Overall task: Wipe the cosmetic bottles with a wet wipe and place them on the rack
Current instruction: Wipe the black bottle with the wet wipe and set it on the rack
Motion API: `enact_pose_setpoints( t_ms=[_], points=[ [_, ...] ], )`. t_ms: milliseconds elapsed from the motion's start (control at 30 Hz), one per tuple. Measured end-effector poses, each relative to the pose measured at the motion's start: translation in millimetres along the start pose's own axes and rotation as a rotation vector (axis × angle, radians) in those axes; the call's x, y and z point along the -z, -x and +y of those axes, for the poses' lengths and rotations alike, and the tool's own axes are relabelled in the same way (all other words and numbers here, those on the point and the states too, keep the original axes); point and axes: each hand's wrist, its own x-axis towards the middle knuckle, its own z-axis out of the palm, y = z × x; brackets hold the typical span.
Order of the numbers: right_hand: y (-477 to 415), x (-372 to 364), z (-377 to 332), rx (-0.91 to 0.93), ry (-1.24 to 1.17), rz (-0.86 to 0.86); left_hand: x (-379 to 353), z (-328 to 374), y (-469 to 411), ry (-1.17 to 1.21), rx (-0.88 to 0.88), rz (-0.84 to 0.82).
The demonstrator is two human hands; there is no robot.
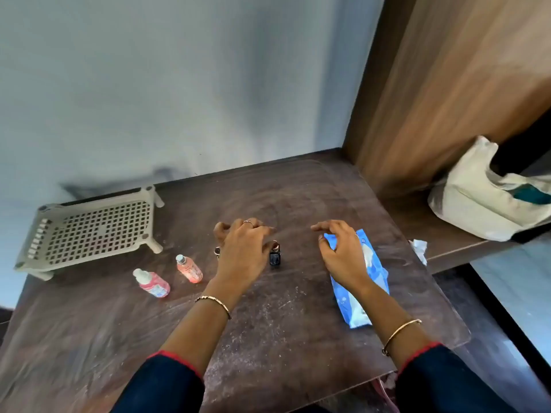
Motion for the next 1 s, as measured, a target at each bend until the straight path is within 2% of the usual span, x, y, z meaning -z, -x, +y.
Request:
enact_pose_setpoints(
  t_ms=[300, 467, 1000],
  points=[
    [27, 22, 60, -0.345, 0.050, 0.238, -24, 4, -5, -0.066, -0.018, -0.022],
    [34, 32, 75, -0.507, 0.053, 0.230, -32, 5, -7, -0.090, -0.016, -0.038],
    [19, 30, 79, -0.636, 0.091, 0.225, -34, 2, -15, -0.047, 0.018, -0.060]
  ],
)
